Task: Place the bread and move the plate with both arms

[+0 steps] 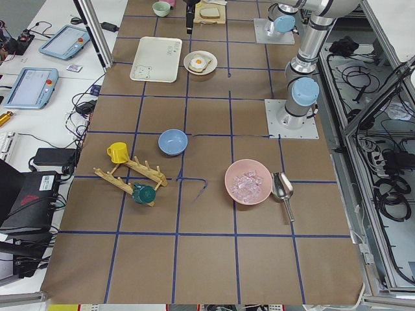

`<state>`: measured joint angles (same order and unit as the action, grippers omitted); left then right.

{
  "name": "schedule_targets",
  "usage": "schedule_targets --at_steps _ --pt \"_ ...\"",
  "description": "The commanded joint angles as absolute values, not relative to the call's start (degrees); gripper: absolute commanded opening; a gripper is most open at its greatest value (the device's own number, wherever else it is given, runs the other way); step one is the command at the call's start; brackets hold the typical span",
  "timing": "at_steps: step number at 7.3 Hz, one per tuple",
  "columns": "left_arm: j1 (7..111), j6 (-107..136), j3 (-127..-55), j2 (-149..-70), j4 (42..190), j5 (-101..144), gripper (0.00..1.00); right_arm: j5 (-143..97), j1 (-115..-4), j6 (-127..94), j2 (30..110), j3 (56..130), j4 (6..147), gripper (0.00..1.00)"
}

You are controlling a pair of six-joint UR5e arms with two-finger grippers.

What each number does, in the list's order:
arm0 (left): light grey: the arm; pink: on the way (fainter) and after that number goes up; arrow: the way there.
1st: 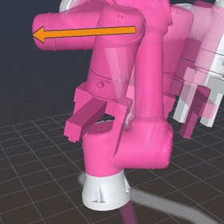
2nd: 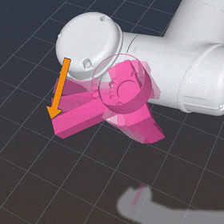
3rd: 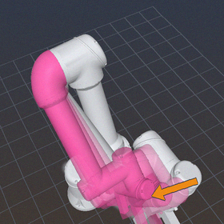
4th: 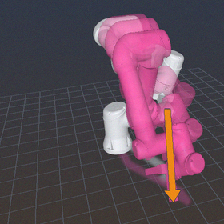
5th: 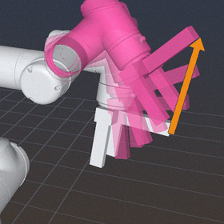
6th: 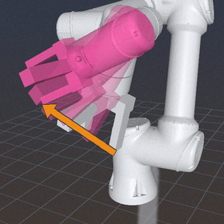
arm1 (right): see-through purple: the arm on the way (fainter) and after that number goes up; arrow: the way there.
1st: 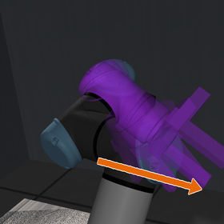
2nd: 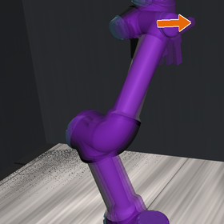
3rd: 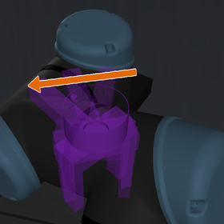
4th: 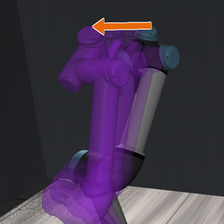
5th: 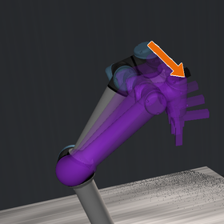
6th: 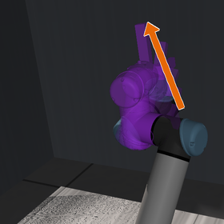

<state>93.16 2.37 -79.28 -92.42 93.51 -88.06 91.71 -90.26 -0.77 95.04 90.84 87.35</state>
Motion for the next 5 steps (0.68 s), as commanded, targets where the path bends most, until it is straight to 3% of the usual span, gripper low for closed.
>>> schedule_targets --at_steps 1,5 --pt "93.16 2.37 -79.36 -92.37 93.77 -88.15 1.00 91.85 -90.26 -0.35 95.01 90.97 87.28 1.00" --pt "93.16 2.37 -79.28 -92.37 93.69 -88.15 1.00 91.93 -90.18 -0.35 95.01 90.97 87.01 1.00"
